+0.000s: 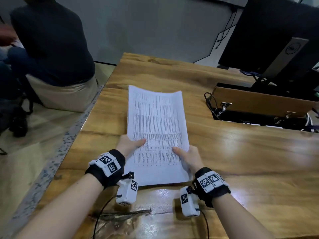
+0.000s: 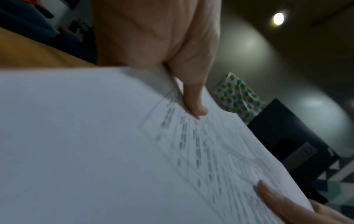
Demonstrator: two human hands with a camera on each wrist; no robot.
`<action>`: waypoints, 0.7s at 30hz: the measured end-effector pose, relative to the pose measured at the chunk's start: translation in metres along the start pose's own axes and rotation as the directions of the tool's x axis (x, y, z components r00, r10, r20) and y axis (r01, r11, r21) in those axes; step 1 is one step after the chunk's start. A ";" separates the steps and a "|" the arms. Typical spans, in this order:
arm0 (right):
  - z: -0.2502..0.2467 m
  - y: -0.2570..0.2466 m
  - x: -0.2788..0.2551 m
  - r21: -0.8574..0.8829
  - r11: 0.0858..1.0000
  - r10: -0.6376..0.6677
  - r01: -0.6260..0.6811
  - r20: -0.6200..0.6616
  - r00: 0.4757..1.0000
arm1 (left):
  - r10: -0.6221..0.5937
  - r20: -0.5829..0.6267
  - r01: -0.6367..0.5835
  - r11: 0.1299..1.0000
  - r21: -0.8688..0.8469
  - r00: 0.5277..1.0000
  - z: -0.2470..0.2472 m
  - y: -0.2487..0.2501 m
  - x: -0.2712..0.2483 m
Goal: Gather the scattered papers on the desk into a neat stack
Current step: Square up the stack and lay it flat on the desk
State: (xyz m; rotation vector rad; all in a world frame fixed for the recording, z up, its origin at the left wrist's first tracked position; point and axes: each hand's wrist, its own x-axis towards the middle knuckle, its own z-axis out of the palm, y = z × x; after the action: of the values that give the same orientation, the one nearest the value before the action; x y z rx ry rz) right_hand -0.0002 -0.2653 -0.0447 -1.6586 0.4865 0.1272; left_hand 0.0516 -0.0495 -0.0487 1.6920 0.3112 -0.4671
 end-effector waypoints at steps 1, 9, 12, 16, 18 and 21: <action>0.001 0.003 0.002 -0.038 0.999 0.025 -0.026 -0.011 1.000 | -0.020 0.020 0.019 0.999 0.036 1.000 0.000 -0.007 0.002; 0.004 0.023 0.018 -0.172 0.959 0.217 -0.226 -0.070 0.974 | -0.163 0.124 0.125 0.955 0.269 0.979 0.008 -0.052 -0.018; -0.001 0.022 0.018 -0.249 0.942 0.227 -0.224 -0.017 0.974 | -0.145 0.062 0.131 0.973 0.192 0.987 0.014 -0.058 -0.020; -0.020 0.022 0.007 -0.353 0.893 0.344 -0.278 0.138 0.929 | -0.137 0.015 0.135 0.986 0.099 0.990 0.020 -0.057 -0.019; -0.025 0.024 -0.001 -0.348 0.880 0.410 -0.323 0.213 0.887 | -0.138 -0.004 0.137 0.987 0.085 0.990 0.020 -0.061 -0.014; -0.025 0.029 -0.004 -0.436 0.871 0.336 -0.227 0.191 0.922 | -0.147 -0.011 0.147 0.982 0.119 0.989 0.022 -0.065 -0.004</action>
State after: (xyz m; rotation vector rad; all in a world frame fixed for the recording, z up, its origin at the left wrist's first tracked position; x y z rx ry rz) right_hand -0.0198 -0.2906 -0.0661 -1.9300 0.5232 0.7017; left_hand 0.0160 -0.0599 -0.1061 1.7936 0.4193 -0.6034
